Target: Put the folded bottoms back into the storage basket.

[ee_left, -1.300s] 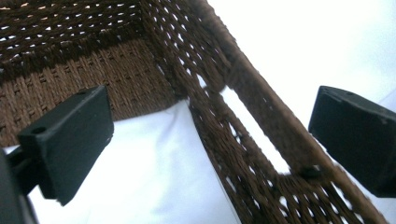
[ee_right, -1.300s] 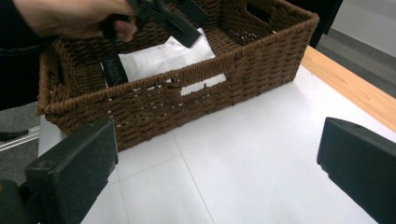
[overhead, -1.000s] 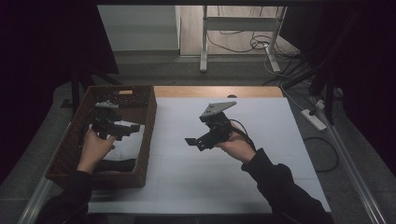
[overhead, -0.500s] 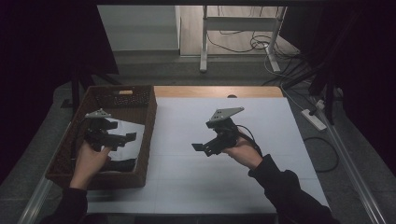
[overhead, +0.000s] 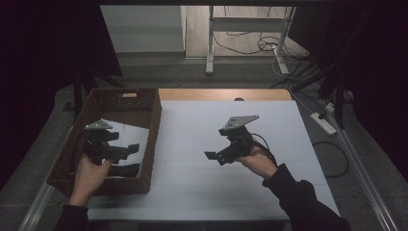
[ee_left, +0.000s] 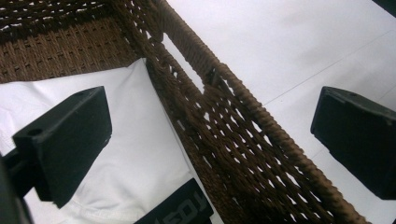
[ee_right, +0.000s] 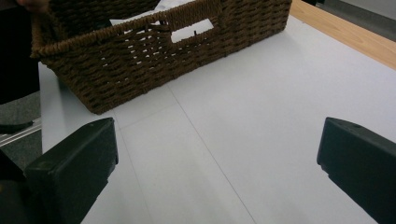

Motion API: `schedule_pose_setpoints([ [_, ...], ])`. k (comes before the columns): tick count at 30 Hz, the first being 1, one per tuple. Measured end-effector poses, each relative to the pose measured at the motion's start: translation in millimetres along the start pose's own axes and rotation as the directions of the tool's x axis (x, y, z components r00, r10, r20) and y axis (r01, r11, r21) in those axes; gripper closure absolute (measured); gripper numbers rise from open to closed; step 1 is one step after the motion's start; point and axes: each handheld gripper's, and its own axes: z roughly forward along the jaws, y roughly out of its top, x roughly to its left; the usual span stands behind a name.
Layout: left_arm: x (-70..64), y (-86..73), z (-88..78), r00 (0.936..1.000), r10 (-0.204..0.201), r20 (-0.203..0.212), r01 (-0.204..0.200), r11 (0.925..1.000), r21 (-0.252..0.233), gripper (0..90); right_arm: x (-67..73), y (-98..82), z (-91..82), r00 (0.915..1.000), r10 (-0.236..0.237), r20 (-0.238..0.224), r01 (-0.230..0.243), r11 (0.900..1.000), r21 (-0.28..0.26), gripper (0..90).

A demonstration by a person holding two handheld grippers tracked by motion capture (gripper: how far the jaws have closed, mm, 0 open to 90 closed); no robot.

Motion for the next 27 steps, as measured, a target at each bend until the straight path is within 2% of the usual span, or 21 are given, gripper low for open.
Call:
schedule_pose_setpoints([
  [5, -7.2, -1.7, -4.8, 0.9999, 0.008, -0.014, -0.008, 0.9999, -0.01, 0.0, -2.1, -4.3, -3.6, 0.9999, 0.011, 0.003, -0.011, 1.0, 0.005, 0.0],
  [14, -22.0, -7.8, -8.0, 0.9998, 0.021, 0.001, -0.021, 0.9993, -0.032, 0.0, -2.9, -11.8, -8.8, 0.9999, 0.01, 0.013, -0.01, 1.0, 0.014, 0.0],
  [18, -24.5, -12.0, -8.2, 0.9997, 0.016, 0.02, -0.015, 0.9988, -0.048, 0.0, -2.7, -14.9, -11.8, 0.9997, 0.02, 0.012, -0.02, 1.0, 0.02, 0.0],
  [27, -28.8, -21.3, -8.8, 0.9996, 0.02, 0.021, -0.019, 0.9979, -0.063, 0.0, -2.6, -22.7, -20.2, 0.9991, 0.042, 0.008, -0.042, 0.999, 0.027, 0.0],
])
